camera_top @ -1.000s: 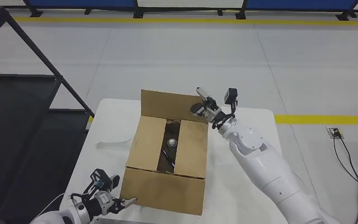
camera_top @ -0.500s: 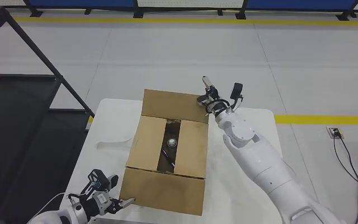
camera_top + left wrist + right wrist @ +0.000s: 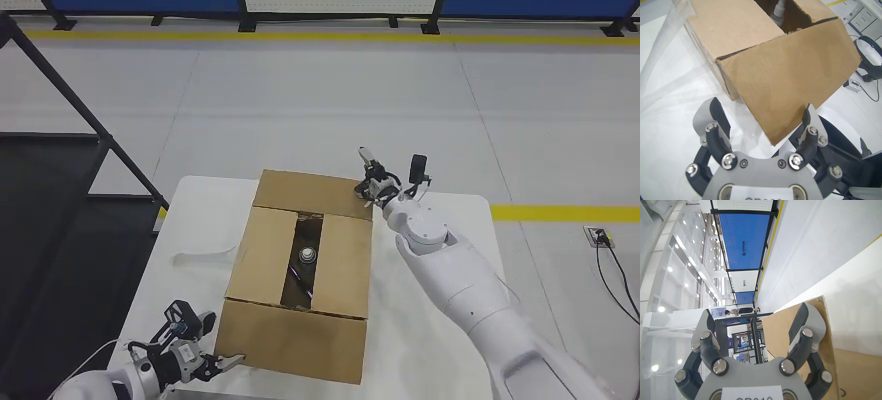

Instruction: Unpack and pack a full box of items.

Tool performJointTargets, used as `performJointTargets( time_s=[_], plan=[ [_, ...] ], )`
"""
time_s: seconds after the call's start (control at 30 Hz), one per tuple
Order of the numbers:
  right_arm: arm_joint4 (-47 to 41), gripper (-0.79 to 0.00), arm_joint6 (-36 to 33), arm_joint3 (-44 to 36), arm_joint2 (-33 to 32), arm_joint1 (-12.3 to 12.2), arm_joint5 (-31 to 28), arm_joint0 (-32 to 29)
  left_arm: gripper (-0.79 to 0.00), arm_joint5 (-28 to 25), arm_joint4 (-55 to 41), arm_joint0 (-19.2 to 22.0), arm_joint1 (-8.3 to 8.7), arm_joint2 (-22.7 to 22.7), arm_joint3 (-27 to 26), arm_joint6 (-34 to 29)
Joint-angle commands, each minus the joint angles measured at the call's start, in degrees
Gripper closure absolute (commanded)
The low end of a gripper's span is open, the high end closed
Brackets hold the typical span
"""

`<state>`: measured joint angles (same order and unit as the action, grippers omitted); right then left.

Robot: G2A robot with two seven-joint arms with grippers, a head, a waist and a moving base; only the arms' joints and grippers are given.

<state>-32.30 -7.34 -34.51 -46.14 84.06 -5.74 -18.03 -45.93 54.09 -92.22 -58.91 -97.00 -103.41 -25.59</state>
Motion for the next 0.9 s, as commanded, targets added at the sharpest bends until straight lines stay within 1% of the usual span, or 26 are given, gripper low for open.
performJointTargets(
  time_s=[0.0, 0.33, 0.7, 0.77, 0.87],
  plan=[
    [0.1, -0.785, -0.8, 1.2, -0.1, 0.3, 0.6, 0.2, -0.785, 0.1, 0.2, 0.3, 0.06, 0.5, 0.4, -0.2],
    [1.3, -0.785, -5.0, 5.6, -0.2, 1.9, 1.1, 0.9, -0.785, 1.4, 1.6, 2.2, 0.31, 2.7, 3.1, -0.1],
    [2.8, -0.785, -5.6, 9.6, -0.9, 3.4, 2.2, 1.7, -0.785, 2.9, 1.6, 4.0, 0.56, 4.2, 5.9, 0.3],
    [2.9, -0.785, -5.2, 9.9, -1.3, 3.6, 1.4, 1.7, -0.785, 2.5, 0.8, 4.1, 0.67, 3.9, 6.0, 0.3],
    [3.3, -0.785, -3.9, 9.6, -2.1, 3.7, -1.7, 1.5, -0.785, 1.1, -1.4, 3.5, 0.96, 2.2, 5.2, 0.7]
  ],
)
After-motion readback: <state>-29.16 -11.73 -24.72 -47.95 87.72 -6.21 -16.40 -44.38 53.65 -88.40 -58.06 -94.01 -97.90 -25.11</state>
